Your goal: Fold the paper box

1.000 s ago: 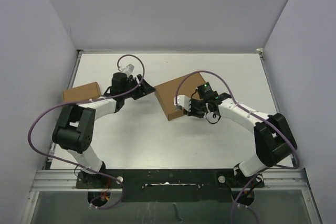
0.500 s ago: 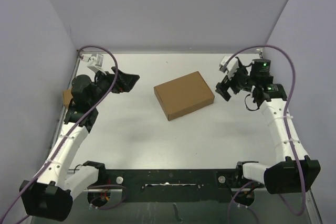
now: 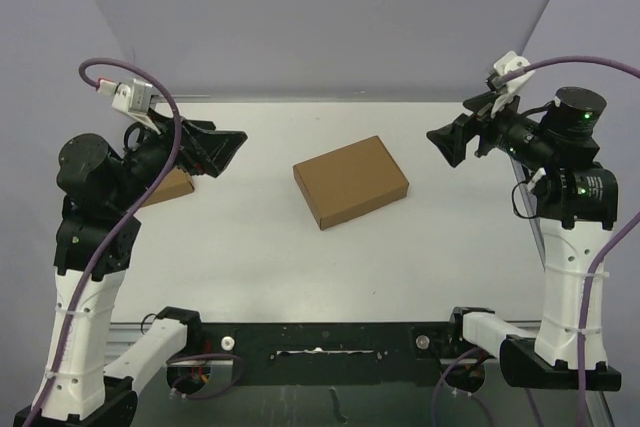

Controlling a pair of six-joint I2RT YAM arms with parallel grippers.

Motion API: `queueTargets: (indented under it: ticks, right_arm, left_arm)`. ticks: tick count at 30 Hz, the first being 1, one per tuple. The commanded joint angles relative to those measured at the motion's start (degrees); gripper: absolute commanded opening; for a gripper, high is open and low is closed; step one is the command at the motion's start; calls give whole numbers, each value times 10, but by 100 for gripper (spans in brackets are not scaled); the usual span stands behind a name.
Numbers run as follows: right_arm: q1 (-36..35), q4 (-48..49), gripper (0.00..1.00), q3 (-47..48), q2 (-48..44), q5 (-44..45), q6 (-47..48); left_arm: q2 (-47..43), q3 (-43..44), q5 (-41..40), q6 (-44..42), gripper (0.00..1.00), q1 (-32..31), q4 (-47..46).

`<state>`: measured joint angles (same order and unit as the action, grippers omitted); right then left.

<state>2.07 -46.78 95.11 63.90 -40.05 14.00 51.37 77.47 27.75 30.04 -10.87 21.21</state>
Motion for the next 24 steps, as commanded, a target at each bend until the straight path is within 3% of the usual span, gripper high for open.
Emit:
queueTargets:
  ticks: [1, 6, 24]
  right_arm:
    - [6, -15, 98, 49, 2, -21, -113]
    - [12, -22, 98, 77, 1, 21, -179]
    - [32, -29, 98, 68, -7, -13, -145]
  left_arm:
    - [-13, 46, 3, -51, 98, 2, 97]
    - [-20, 54, 6, -64, 98, 2, 116]
    - [-34, 24, 25, -60, 98, 2, 104]
